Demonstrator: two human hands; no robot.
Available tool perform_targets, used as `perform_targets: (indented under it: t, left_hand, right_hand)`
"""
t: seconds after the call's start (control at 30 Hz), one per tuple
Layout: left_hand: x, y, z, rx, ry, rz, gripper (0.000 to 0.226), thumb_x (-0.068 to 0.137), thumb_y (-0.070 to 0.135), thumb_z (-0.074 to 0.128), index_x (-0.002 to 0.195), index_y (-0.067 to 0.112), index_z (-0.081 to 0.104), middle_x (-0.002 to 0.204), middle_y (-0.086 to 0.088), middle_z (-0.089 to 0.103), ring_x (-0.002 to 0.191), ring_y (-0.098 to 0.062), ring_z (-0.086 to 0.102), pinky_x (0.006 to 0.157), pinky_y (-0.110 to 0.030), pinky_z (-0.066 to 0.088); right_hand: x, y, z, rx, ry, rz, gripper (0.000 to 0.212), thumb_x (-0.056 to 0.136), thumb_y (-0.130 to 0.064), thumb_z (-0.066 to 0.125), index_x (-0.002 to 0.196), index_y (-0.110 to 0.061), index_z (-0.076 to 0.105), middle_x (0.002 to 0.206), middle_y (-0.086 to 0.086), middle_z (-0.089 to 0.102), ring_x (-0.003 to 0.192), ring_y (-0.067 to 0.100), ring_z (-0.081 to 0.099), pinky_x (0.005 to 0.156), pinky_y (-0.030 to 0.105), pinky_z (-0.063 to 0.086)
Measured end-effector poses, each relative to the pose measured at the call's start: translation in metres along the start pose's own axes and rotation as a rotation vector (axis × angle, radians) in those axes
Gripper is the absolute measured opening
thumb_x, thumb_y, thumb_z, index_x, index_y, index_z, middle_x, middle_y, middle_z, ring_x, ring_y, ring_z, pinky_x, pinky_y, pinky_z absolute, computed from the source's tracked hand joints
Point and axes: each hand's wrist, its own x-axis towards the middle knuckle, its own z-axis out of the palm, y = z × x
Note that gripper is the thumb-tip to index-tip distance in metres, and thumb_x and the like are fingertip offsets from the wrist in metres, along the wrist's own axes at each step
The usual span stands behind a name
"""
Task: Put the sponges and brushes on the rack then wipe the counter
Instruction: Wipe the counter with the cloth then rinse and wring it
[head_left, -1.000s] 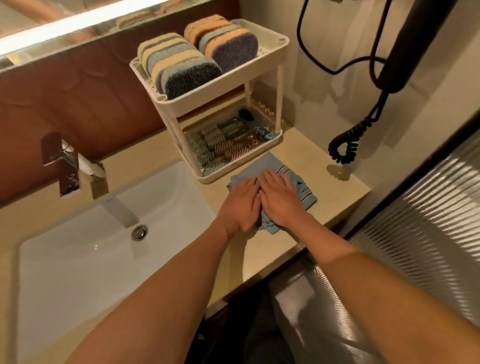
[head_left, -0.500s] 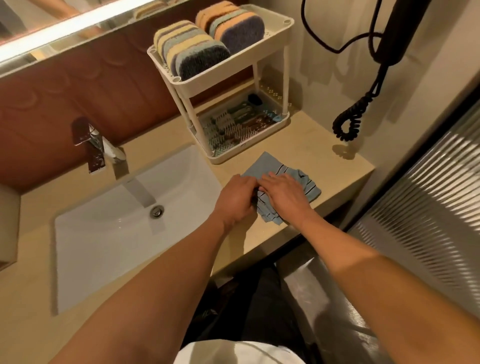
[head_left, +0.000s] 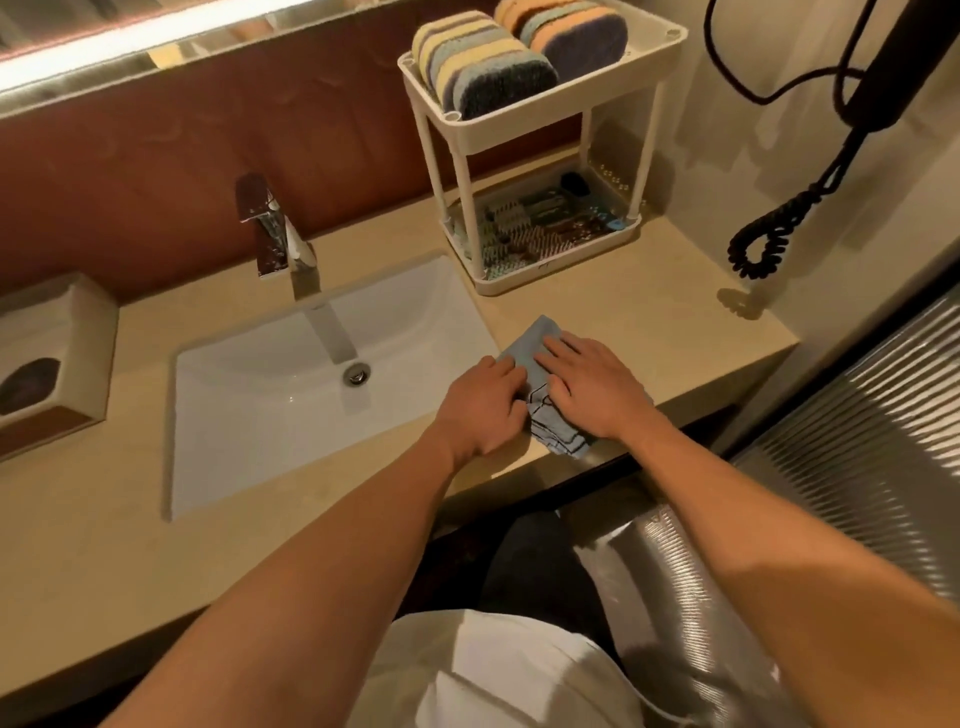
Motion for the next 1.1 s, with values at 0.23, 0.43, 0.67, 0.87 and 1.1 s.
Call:
perform_targets:
  t: [0.23, 0.43, 0.67, 0.87, 1.1]
  left_hand:
    - [-0.029, -0.01, 0.008, 0.104, 0.11, -0.061, 0.03, 0.101, 0.034, 0.039, 0.101, 0.013, 0.061, 0.1, -0.011, 0.059, 0.084, -0.025, 0.046, 0.078, -0.04, 0.037]
    - [-0.096, -0.049, 0.022, 0.299, 0.135, 0.012, 0.039, 0.102, 0.034, 0.023, 0.108, 0.011, 0.054, 0.102, -0.013, 0.056, 0.086, -0.029, 0.047, 0.082, -0.044, 0.038]
    - [-0.147, -0.068, 0.029, 0.177, 0.178, -0.101, 0.047, 0.101, 0.033, 0.03, 0.13, 0.004, 0.052, 0.131, -0.017, 0.051, 0.114, -0.033, 0.049, 0.102, -0.044, 0.039]
    - [-0.19, -0.098, 0.007, 0.03, 0.282, -0.268, 0.035, 0.088, 0.029, 0.034, 0.107, 0.008, 0.054, 0.113, -0.013, 0.055, 0.094, -0.028, 0.047, 0.084, -0.04, 0.042]
    - [-0.255, -0.15, 0.003, -0.036, 0.324, -0.415, 0.024, 0.091, 0.019, 0.046, 0.109, 0.007, 0.055, 0.118, -0.011, 0.053, 0.101, -0.026, 0.047, 0.091, -0.038, 0.043]
  right_hand:
    - [-0.017, -0.046, 0.012, -0.032, -0.143, -0.035, 0.077, 0.094, -0.061, 0.008, 0.161, -0.026, 0.02, 0.169, -0.002, 0.008, 0.155, 0.015, -0.001, 0.126, 0.038, 0.002]
    - [-0.02, -0.102, 0.036, -0.051, -0.109, -0.134, 0.071, 0.099, -0.059, 0.021, 0.16, -0.023, 0.021, 0.169, 0.0, 0.01, 0.156, 0.016, 0.0, 0.126, 0.039, 0.003]
    - [-0.014, -0.148, 0.043, -0.078, -0.157, -0.181, 0.085, 0.092, -0.067, 0.015, 0.161, -0.019, 0.015, 0.169, 0.004, 0.003, 0.156, 0.02, -0.006, 0.126, 0.042, -0.002]
    - [-0.009, -0.224, 0.065, -0.052, -0.142, -0.171, 0.083, 0.095, -0.066, 0.012, 0.161, -0.015, 0.016, 0.168, 0.011, 0.004, 0.156, 0.028, -0.004, 0.125, 0.049, 0.002]
    - [0.004, -0.313, 0.093, -0.047, -0.119, -0.147, 0.079, 0.099, -0.062, 0.014, 0.16, -0.012, 0.019, 0.167, 0.015, 0.011, 0.155, 0.034, 0.002, 0.122, 0.052, 0.008]
